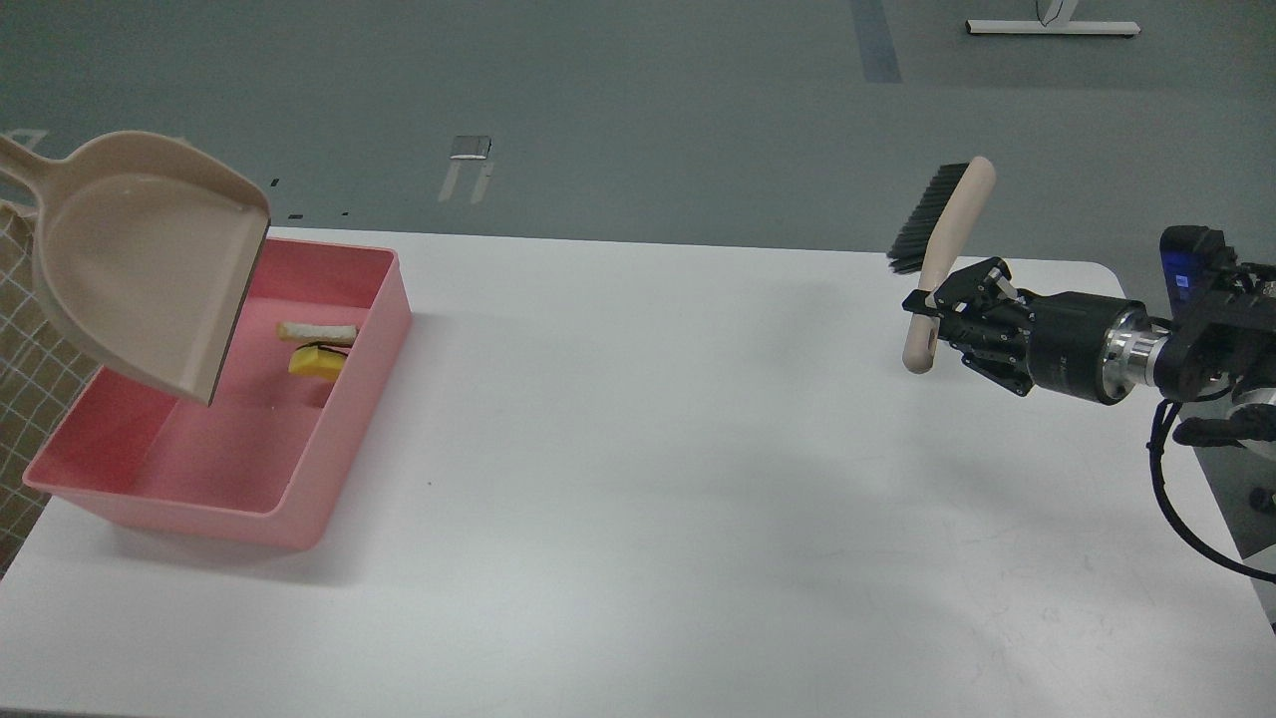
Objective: Sweep and dump garbage into bin
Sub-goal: 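Tilt the dustpan to dump the garbage into the pink bin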
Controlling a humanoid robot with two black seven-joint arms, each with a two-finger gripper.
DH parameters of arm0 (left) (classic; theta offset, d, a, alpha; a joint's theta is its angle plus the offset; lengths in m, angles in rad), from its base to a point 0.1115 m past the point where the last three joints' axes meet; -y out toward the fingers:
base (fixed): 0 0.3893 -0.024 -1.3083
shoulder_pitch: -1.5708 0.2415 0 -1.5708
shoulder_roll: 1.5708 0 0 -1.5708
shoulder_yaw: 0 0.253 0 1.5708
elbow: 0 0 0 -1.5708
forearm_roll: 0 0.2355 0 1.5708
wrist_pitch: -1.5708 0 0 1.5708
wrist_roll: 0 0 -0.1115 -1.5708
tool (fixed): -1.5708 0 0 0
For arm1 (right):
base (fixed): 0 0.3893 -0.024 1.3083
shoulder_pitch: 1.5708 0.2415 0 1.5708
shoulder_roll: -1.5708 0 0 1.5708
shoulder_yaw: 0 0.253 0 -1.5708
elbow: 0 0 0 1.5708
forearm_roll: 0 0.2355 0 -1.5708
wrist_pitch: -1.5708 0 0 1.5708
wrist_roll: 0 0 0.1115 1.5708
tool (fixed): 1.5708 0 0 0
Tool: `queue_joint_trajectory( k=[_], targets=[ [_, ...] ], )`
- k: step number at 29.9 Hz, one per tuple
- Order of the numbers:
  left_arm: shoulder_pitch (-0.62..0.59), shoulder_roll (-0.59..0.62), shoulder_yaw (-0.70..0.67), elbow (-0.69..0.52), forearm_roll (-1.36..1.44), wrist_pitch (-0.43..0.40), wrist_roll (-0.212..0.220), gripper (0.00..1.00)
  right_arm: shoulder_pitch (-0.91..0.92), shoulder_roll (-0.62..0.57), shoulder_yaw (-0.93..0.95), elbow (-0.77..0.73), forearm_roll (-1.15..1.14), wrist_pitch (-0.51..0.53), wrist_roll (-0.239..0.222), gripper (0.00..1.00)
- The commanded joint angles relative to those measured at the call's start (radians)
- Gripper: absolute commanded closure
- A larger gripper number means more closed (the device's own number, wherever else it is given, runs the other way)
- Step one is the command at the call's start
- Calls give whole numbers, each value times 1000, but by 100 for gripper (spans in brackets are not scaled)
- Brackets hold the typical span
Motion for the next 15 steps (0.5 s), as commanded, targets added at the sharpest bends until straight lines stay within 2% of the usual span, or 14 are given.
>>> queue_joint_trajectory(
  k=[1,11,15],
  targets=[
    [-3,2,-2,-1,21,34,0,100,0,0,0,0,0,0,0,100],
    [-89,-38,-12,-2,-28,7,0,100,-2,0,-2,3,0,0,-1,100],
    [-111,-60,-12,-12,-103,-53,0,100,0,0,-2,5,1,0,-1,100]
  ],
)
